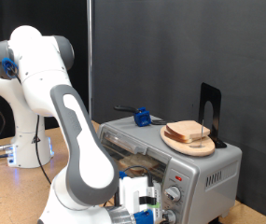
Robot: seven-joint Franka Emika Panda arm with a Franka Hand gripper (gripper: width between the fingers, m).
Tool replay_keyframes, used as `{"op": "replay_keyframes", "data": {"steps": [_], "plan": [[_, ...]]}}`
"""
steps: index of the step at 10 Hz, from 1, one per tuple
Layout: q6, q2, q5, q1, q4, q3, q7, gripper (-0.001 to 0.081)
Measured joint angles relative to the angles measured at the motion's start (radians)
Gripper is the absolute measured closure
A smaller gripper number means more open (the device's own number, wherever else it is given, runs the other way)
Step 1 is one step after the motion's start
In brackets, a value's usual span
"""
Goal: Make a piece of toast with the oven
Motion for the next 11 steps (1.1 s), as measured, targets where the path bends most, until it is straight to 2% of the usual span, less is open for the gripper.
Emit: {"op": "replay_keyframes", "data": {"steps": [3,8,9,10,11], "plan": [[0.019,-0.014,0.022,0.001,-0.025,0.000,-0.099,0.0708],[0.030,-0.020,0.025,-0.004,-0.027,-0.007,-0.079,0.0708],[0.030,-0.023,0.025,-0.010,-0.027,-0.010,-0.079,0.0499],[0.030,-0.023,0.025,-0.014,-0.027,-0.011,-0.079,0.0499],[0.024,-0.023,0.025,-0.018,-0.028,-0.011,-0.079,0.0305]]}}
